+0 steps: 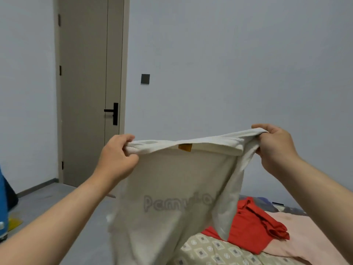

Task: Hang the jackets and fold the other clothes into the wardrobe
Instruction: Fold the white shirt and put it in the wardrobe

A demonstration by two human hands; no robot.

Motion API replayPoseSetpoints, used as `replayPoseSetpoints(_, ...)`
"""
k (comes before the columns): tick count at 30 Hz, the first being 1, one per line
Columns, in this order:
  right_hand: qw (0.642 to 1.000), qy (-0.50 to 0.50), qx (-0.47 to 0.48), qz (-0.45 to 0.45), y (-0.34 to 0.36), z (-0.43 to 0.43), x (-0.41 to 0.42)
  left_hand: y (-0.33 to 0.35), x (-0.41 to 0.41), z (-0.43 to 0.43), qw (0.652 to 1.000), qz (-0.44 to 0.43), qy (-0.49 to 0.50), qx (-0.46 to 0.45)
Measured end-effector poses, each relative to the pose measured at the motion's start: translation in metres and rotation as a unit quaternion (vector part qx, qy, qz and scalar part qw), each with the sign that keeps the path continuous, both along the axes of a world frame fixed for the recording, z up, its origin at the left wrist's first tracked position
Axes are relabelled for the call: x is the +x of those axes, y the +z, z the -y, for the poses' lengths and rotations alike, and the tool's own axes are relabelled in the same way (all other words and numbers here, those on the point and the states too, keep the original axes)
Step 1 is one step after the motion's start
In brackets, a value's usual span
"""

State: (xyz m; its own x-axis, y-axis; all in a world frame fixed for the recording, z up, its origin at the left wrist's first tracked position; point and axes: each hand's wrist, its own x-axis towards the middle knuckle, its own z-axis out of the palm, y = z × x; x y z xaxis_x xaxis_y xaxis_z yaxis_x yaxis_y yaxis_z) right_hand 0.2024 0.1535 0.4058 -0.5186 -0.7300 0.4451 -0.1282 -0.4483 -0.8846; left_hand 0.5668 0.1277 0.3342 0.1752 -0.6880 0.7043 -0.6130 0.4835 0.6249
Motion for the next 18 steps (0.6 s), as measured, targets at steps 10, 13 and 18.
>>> replayPoseSetpoints(10, 0.931, -0.173, -0.042, -0.318, 0.066, -0.038, -0.032, 0.081, -0.009, 0.018, 0.989, 0.083, 0.042, -0.117)
replayPoseSetpoints(13, 0.841, -0.260, -0.031, -0.473, 0.080, -0.057, -0.041, 0.106, -0.010, 0.012, 0.989, 0.048, 0.054, -0.127)
replayPoseSetpoints(18, 0.854, -0.256, -0.021, -0.453, 0.114, -0.073, -0.050, 0.160, -0.017, 0.000, 0.987, 0.063, 0.041, -0.139)
